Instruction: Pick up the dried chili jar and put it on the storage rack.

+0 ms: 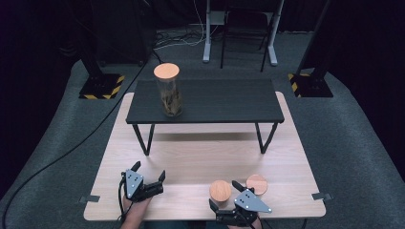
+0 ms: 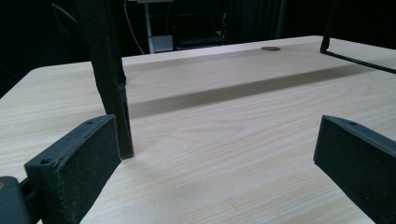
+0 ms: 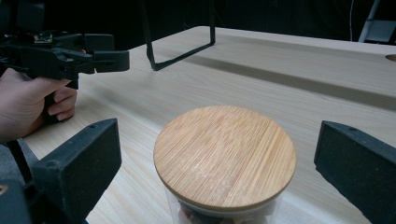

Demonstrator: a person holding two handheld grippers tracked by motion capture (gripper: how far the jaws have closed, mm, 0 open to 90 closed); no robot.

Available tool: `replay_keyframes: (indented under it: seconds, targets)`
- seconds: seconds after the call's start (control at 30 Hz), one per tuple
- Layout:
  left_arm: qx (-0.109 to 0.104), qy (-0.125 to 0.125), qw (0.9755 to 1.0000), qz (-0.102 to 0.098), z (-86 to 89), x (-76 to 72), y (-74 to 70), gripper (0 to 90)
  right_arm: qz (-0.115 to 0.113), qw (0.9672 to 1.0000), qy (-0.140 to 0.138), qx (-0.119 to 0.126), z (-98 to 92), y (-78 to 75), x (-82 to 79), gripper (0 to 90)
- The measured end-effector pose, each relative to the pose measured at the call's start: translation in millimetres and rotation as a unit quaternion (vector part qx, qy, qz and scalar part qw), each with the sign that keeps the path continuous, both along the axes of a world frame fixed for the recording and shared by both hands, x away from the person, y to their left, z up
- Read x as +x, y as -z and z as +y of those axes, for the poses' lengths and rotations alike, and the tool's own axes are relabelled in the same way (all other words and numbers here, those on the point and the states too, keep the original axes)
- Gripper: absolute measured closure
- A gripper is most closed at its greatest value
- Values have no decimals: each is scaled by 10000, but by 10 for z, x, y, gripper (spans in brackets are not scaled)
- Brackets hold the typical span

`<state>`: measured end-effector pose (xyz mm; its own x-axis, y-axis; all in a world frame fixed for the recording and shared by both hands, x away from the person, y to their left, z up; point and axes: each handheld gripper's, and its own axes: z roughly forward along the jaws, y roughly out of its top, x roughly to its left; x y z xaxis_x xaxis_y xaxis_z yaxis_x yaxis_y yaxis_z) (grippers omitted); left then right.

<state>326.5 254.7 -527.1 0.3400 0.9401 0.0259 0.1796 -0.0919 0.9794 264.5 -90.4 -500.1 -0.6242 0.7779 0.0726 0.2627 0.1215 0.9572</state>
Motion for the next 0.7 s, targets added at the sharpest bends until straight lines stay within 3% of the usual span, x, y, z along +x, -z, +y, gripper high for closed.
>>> replay_keyframes:
  seconds: [0.27, 0.7]
  targets:
    - [-3, 1, 10000, -3, 0, -2, 0, 1, 106, 9999, -6, -89, 34, 64, 45, 2]
    - [-12, 9, 10000, -15, 3, -6, 1, 1, 40, 9995, 48, -311, 128, 109, 56, 17]
